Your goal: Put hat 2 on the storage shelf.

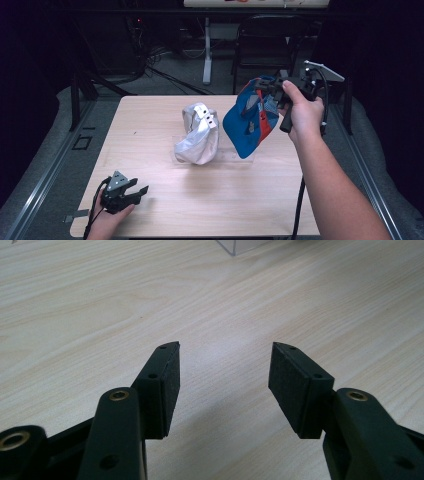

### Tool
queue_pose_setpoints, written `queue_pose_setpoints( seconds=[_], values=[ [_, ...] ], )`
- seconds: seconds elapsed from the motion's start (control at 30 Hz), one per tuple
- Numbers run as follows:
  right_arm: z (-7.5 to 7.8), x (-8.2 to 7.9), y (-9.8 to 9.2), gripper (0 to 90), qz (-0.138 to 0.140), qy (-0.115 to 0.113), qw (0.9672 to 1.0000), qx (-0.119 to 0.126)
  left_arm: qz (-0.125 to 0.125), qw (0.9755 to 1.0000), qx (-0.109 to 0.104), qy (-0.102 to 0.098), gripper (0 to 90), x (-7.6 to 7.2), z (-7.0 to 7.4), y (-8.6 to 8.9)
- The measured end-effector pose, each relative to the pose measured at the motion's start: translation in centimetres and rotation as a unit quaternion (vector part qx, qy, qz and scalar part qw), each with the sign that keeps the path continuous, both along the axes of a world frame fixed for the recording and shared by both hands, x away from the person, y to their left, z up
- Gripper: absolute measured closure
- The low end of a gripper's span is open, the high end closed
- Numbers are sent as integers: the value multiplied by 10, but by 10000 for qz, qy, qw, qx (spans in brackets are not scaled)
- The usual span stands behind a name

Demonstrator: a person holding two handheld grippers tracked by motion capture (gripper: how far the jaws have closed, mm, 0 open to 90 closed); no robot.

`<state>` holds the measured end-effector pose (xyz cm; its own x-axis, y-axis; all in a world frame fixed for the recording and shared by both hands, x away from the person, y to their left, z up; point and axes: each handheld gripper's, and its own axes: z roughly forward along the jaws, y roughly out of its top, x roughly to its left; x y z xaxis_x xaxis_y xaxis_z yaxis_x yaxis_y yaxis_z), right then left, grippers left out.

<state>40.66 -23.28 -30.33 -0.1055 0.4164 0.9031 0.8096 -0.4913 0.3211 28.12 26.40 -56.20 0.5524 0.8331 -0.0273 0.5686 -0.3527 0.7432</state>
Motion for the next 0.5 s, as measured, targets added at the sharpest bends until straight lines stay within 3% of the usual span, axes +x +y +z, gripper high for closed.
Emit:
queue_pose_setpoints(
  seconds=[0.5],
  values=[
    [-6,13,9,795,-135,72,9999,-79,-49,10000,-10,-17,467,1,1,-1]
  ],
)
